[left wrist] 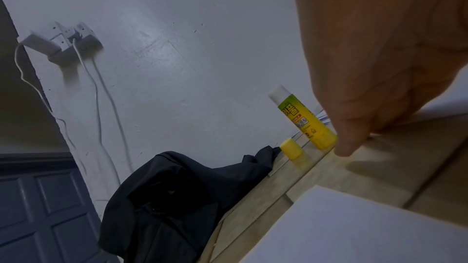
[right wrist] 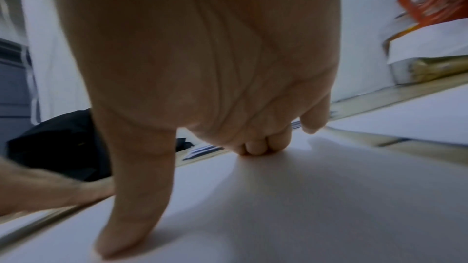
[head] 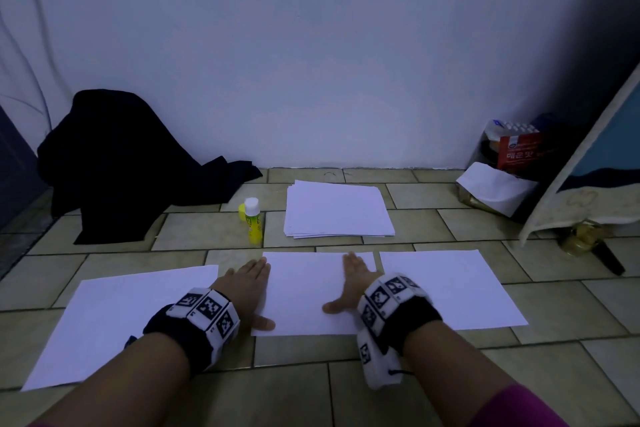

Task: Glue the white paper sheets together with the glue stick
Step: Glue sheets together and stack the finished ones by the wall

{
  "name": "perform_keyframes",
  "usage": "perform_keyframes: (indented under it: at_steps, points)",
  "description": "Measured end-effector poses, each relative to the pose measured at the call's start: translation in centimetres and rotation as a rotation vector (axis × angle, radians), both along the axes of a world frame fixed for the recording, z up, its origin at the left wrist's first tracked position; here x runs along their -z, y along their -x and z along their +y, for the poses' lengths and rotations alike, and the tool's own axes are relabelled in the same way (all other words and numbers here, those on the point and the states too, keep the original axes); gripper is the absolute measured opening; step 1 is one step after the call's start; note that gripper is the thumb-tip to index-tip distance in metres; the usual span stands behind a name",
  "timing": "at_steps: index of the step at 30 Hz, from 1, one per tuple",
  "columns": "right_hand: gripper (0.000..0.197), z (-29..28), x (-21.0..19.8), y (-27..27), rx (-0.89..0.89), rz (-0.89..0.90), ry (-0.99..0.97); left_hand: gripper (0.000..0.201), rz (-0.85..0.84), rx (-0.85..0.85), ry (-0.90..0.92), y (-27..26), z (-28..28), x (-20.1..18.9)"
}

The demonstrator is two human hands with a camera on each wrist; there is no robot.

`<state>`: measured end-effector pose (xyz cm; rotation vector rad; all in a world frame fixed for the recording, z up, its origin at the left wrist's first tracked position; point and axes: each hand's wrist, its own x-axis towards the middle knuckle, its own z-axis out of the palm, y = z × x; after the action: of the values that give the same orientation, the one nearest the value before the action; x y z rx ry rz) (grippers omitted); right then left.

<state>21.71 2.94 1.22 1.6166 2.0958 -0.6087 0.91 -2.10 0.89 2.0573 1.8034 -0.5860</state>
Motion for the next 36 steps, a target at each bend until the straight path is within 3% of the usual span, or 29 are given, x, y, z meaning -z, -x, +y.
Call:
perform_keyframes:
  at_steps: [6, 10, 15, 19, 22, 27, 29, 34, 36]
  points:
    - [0.119, -0.1, -0.6, -1.5, 0.041, -0.034, -0.049, 0.117, 0.058, 0.03, 0.017, 0.0, -0.1, -0.5]
    - [0.12, -0.2, -0.9, -0.6, 0.09, -0.029, -0.102, 0.096, -0.001, -0.017, -0.097, -0.2, 0.1, -1.4]
    - [0.092, -1.2, -1.3, 0.7, 0.052, -0.106, -0.228, 0.074, 0.117, -0.068, -0.285, -1.9, 0.0, -1.6]
    - [0.074, -1.7, -1.5, 2.1, 0.109, -0.077, -0.153, 0.066, -0.116, 0.044, -0.244, -4.1, -0.5, -0.9]
    - [0.046, -2.0, -2.0, 3.1, 0.08, -0.071, -0.187, 0.047, -0.122, 0.1, -0.231, -4.9, -0.6, -0.6]
    - [0.041, -3.4, -1.6, 6.0, 0.031, -0.06, -0.178, 0.031, -0.25, 0.009, -0.22, -4.0, -0.4, -0.9]
    - [0.055, -3.8, -1.7, 6.8, 0.051, -0.025, -0.171, 0.041, -0.258, -0.032, -0.223, -3.4, -0.3, -0.8]
    - [0.072, -3.8, -2.5, 7.4, -0.195, -0.012, -0.13, 0.117, -0.08, -0.108, -0.126, -2.4, -0.2, 0.2]
    - [0.071, -3.6, -2.4, 7.8, -0.215, -0.007, -0.135, 0.13, -0.027, -0.122, -0.06, -2.1, 0.0, 0.7]
